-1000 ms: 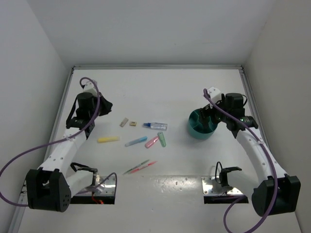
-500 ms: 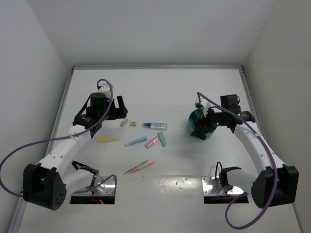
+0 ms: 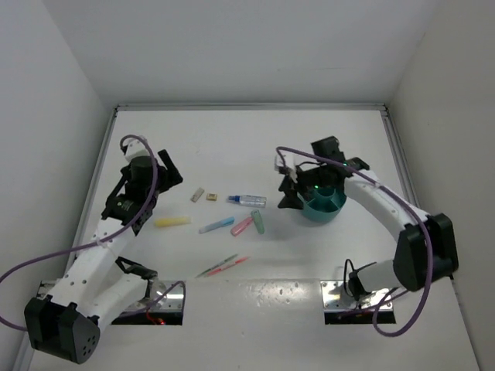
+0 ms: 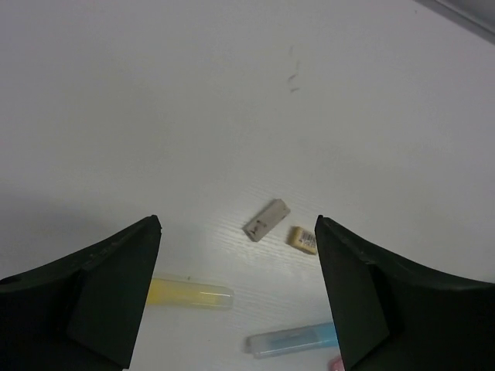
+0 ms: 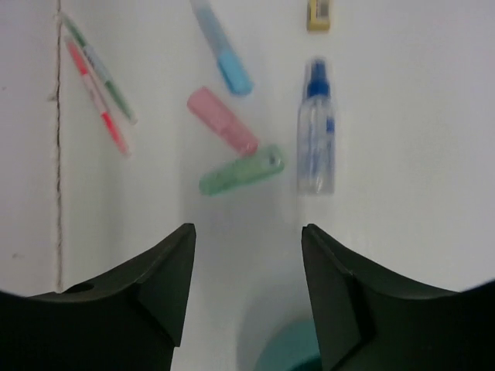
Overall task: Sort the stationery into containers
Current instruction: Pick up the stationery from the center of the board.
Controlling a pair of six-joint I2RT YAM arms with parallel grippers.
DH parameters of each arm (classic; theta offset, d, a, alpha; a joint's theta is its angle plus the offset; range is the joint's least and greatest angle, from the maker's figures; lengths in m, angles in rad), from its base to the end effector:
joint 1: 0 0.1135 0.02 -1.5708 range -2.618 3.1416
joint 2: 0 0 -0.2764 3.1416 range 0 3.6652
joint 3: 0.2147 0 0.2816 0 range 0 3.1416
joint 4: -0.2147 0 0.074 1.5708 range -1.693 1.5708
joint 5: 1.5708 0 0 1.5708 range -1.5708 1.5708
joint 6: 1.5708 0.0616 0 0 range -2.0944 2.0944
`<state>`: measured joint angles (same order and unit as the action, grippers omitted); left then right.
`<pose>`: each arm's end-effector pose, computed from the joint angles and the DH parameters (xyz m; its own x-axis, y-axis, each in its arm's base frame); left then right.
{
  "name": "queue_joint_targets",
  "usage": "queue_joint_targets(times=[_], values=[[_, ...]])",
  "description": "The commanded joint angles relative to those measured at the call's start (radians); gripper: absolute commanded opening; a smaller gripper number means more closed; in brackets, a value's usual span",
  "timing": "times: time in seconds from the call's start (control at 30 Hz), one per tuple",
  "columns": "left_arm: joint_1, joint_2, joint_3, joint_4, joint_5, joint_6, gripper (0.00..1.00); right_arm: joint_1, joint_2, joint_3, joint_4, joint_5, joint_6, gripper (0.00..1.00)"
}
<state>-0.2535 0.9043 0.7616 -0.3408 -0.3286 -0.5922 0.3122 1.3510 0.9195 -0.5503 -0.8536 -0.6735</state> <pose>0.2442 -0.0427 0.2895 -0.3515 -0.4547 -0.8184 -0.2837 0.8848 -0.3697 0.2697 0.1358 0.2275 -0.2441 -0.5096 -0.8251 -0.9628 0.2291 0.1433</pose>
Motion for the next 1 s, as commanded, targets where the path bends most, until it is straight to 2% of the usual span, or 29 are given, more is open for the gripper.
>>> queue_joint_targets(times=[0.0, 0.07, 0.1, 0.27, 0.37, 0.4, 0.43, 0.47, 0.53, 0.6, 0.63, 0.73, 0.77, 0.97], values=[[0.026, -0.06, 0.033, -0.041, -0.181, -0.074, 0.87, 0.155, 0.137, 0.181, 0.075, 0.089, -0.026, 0.59], [0.036, -0.103, 0.012, -0.041, -0.194, -0.086, 0.87, 0.262, 0.219, 0.281, 0.099, 0.164, 0.012, 0.69], [0.036, -0.114, 0.012, -0.041, -0.211, -0.086, 0.87, 0.296, 0.299, 0.315, 0.113, 0.185, 0.043, 0.69], [0.036, -0.169, 0.012, -0.041, -0.274, -0.086, 0.87, 0.462, 0.498, 0.45, 0.156, 0.234, 0.043, 0.71], [0.036, -0.217, 0.002, -0.041, -0.331, -0.096, 0.83, 0.537, 0.569, 0.496, 0.228, 0.298, 0.043, 0.55], [0.036, -0.229, 0.002, -0.041, -0.345, -0.097, 0.78, 0.55, 0.615, 0.512, 0.228, 0.307, 0.043, 0.43], [0.036, -0.255, -0.007, -0.041, -0.374, -0.112, 0.6, 0.568, 0.637, 0.53, 0.228, 0.307, 0.054, 0.37], [0.036, -0.268, -0.007, -0.052, -0.389, -0.121, 0.51, 0.568, 0.661, 0.582, 0.201, 0.307, 0.054, 0.33], [0.036, -0.301, -0.007, -0.052, -0.424, -0.132, 0.31, 0.593, 0.729, 0.649, 0.153, 0.295, 0.054, 0.33], [0.036, -0.32, -0.007, -0.064, -0.463, -0.167, 0.31, 0.603, 0.763, 0.65, 0.141, 0.313, 0.054, 0.37], [0.045, -0.329, -0.007, -0.076, -0.472, -0.176, 0.36, 0.616, 0.772, 0.659, 0.151, 0.329, 0.054, 0.38], [0.045, -0.343, -0.007, -0.086, -0.483, -0.187, 0.6, 0.625, 0.813, 0.68, 0.141, 0.338, 0.054, 0.41], [0.045, -0.353, -0.007, -0.086, -0.483, -0.187, 0.63, 0.625, 0.813, 0.691, 0.116, 0.338, 0.045, 0.42], [0.045, -0.363, -0.007, -0.086, -0.464, -0.187, 0.64, 0.654, 0.824, 0.7, 0.067, 0.329, 0.035, 0.45]])
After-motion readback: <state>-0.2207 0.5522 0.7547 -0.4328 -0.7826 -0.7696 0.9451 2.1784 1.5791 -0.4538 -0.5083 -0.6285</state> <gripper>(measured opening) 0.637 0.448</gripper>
